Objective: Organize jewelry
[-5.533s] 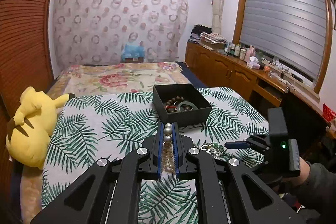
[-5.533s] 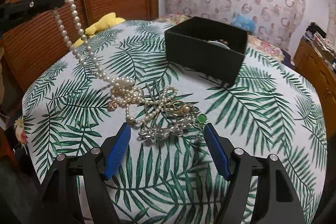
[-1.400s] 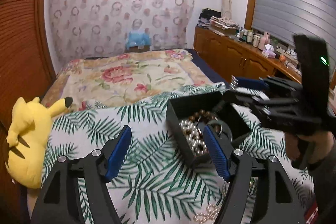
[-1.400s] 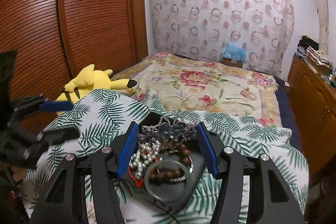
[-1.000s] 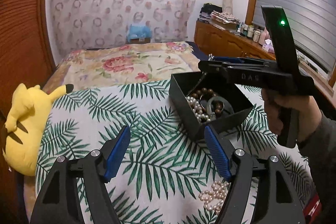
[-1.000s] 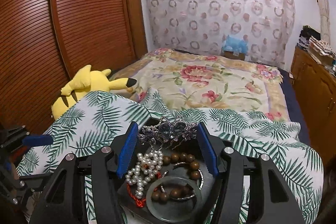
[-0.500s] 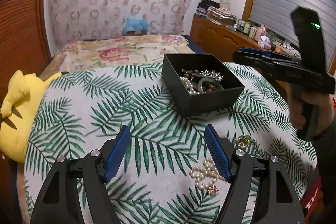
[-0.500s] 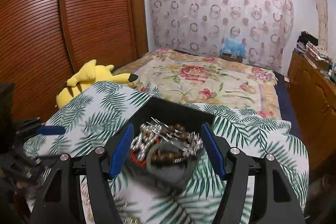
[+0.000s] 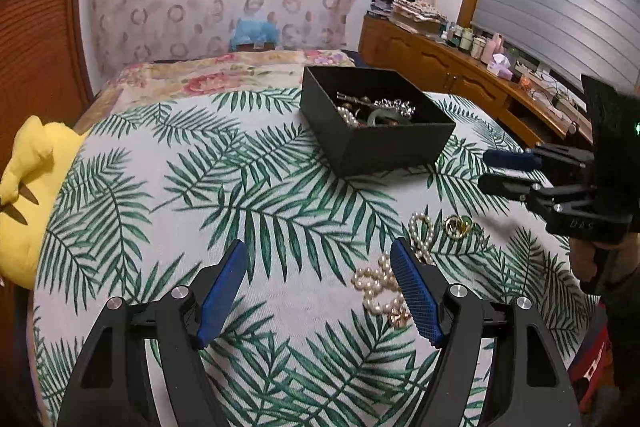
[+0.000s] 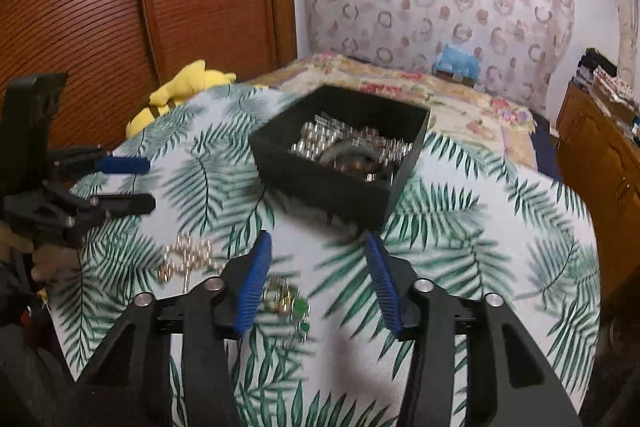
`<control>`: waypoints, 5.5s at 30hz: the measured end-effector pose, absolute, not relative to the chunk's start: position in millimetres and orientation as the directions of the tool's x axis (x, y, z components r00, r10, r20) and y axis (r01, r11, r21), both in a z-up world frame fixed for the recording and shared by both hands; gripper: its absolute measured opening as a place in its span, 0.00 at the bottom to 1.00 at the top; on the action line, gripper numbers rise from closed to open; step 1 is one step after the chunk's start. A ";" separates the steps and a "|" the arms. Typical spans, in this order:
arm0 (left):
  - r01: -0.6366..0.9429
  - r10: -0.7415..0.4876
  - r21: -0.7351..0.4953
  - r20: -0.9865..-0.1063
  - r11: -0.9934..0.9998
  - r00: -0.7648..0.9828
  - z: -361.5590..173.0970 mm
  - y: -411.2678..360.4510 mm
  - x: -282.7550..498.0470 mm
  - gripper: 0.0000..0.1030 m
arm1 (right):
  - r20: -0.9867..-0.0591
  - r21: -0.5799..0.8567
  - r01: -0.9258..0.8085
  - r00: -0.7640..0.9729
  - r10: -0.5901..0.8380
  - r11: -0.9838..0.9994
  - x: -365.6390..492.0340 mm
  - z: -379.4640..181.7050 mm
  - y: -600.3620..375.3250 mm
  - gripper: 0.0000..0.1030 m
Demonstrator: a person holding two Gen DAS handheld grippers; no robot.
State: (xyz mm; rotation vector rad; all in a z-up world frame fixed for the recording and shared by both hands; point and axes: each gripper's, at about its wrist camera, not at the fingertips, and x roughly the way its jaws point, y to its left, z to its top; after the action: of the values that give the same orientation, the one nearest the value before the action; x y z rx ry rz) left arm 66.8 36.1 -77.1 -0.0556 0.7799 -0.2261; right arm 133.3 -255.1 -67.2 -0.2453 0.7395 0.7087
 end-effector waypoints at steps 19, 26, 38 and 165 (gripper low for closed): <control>0.209 -0.236 -0.130 -0.723 0.969 0.649 -93.9 28.0 54.9 0.69 | -0.768 -0.045 -0.731 0.460 0.444 0.680 113.4 -98.1 -225.1 0.27; 0.214 -0.241 -0.131 -0.726 0.968 0.644 -95.0 26.0 53.6 0.69 | -0.772 -0.108 -0.739 0.484 0.413 0.665 110.8 -98.9 -218.6 0.16; 0.239 -0.256 -0.131 -0.735 0.962 0.628 -99.2 17.7 46.2 0.69 | -0.759 -0.052 -0.742 0.464 0.456 0.668 104.4 -90.4 -232.7 0.03; 0.250 -0.187 0.006 -0.645 0.968 0.741 -37.4 -29.7 154.2 0.76 | -0.691 0.060 -0.632 0.533 0.489 0.773 136.9 -74.9 -270.5 0.34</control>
State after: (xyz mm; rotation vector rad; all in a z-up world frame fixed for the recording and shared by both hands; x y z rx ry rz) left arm 154.2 -29.7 -37.4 0.0945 0.6968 -0.2400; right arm 136.9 -270.5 -74.9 -0.2065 0.7538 0.6738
